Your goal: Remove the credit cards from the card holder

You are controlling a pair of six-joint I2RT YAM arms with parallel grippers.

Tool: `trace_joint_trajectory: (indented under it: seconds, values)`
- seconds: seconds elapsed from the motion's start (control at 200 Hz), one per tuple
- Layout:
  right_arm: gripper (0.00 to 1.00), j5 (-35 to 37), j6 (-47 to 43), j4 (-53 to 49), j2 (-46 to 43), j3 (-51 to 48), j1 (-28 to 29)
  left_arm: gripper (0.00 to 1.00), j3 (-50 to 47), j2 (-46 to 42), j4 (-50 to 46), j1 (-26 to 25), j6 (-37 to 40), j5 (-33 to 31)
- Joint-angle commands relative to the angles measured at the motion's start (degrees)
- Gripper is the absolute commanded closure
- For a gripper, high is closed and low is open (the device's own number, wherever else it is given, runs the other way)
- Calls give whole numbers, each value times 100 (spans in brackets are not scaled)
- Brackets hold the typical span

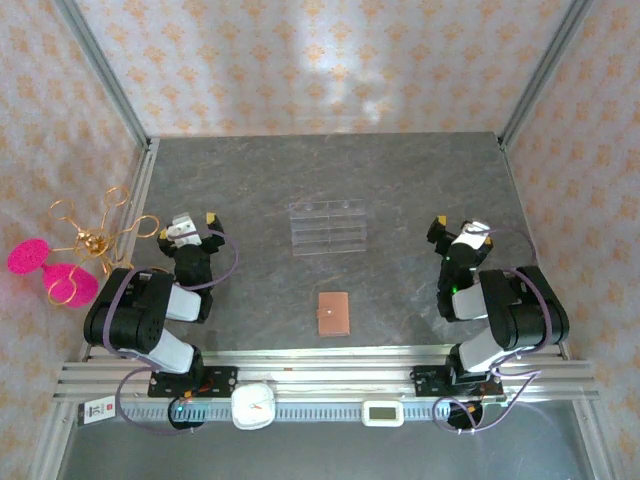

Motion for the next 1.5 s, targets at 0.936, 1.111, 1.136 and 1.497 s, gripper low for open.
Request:
trace_joint_trajectory:
  seconds: [0.936,1.111,1.136,1.497]
  values:
    - [0,6,20,107,-36,93,-36,1,5,69,226,-26,61,42]
    - [0,-85,-31,50,-228,87,-39,1,-73,-143,279,-164,166,-286]
    - [0,-75,-32,-237,-374,165,-37,1,-76,-309,142,-277,271,-435]
    - [0,1871,1704,-3850,-1802,1363,909,1,899,-2472,-3225,-1815,-264,-1650]
